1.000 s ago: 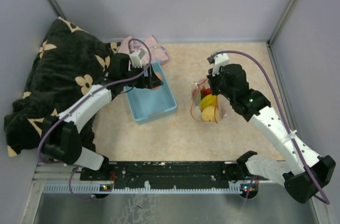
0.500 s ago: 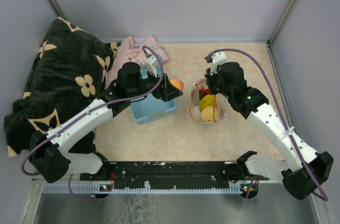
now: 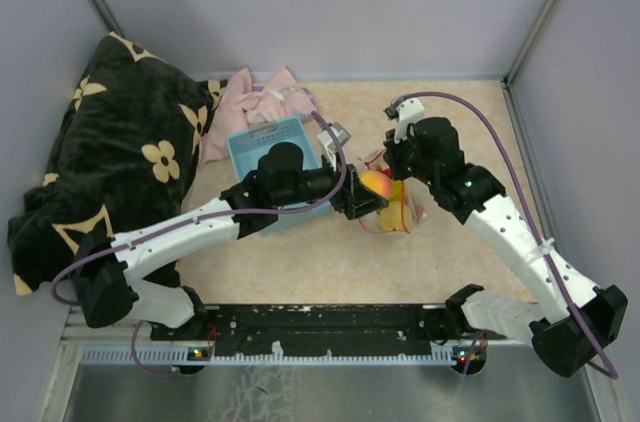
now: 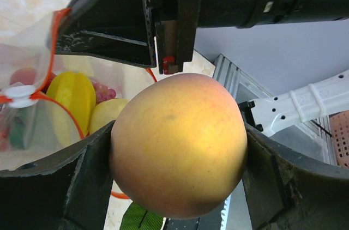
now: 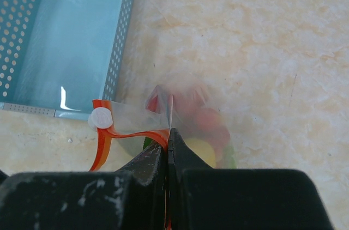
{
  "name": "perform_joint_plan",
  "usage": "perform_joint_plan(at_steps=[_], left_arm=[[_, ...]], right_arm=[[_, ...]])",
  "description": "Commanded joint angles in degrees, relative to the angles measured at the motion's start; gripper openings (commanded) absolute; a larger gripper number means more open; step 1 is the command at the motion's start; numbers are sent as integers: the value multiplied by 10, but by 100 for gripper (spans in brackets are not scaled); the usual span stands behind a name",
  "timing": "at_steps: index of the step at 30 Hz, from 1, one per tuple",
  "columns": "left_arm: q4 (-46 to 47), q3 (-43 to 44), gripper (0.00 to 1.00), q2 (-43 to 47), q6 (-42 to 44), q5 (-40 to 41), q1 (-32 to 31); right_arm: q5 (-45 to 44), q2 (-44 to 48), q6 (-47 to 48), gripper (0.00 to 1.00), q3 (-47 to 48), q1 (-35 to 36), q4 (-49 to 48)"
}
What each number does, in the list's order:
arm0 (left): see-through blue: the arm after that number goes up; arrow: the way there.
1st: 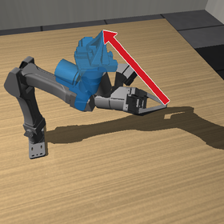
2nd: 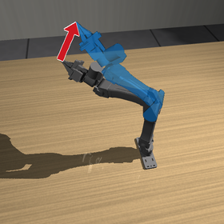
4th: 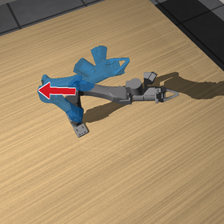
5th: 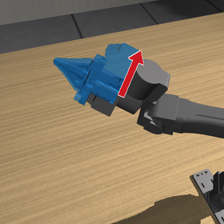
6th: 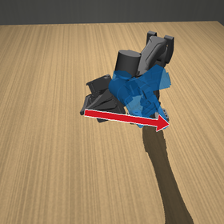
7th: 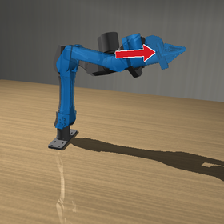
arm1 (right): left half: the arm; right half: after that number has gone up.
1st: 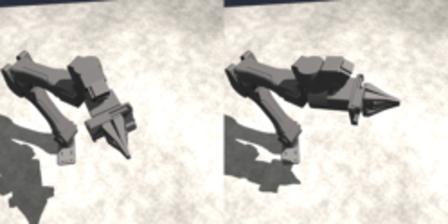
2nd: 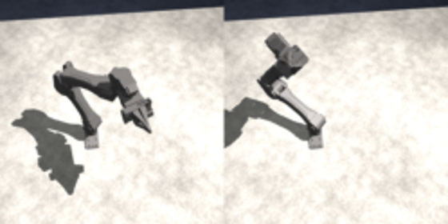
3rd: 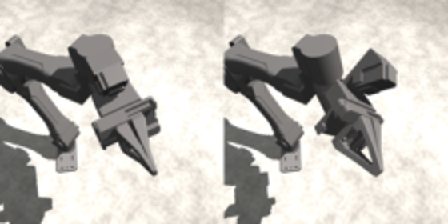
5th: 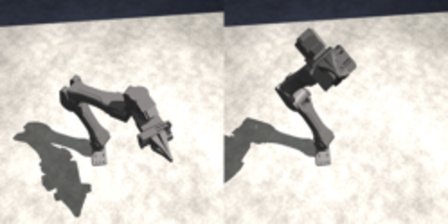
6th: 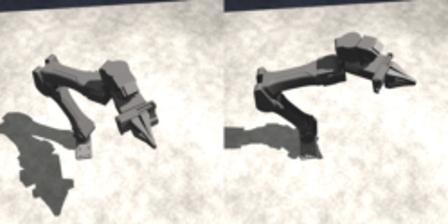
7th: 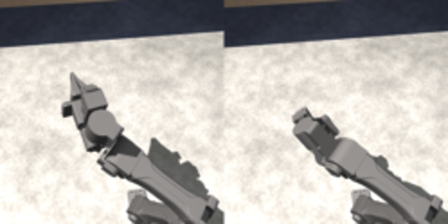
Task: Place the food in the zip-top bag and seal the zipper
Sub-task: Place the fake fruit in the zipper food storage bag.
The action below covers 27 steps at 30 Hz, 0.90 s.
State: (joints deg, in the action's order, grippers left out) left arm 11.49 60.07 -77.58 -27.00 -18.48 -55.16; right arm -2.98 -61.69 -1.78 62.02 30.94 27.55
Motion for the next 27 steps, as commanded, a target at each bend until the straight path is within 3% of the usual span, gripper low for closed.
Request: perform_joint_plan(at_steps=[1, 6, 22, 27], left_arm=[[42, 20, 60, -42, -1, 38, -17], [34, 33, 60, -89, -4, 61, -21], [-59, 69, 67, -145, -17, 243, -22], [-105, 87, 69, -147, -17, 332, -22]], right_arm=[[16, 11, -10, 0, 44, -6, -27], [22, 12, -10, 0, 47, -7, -20], [53, 17, -22, 0, 48, -6, -10], [84, 19, -31, 0, 58, -6, 6]])
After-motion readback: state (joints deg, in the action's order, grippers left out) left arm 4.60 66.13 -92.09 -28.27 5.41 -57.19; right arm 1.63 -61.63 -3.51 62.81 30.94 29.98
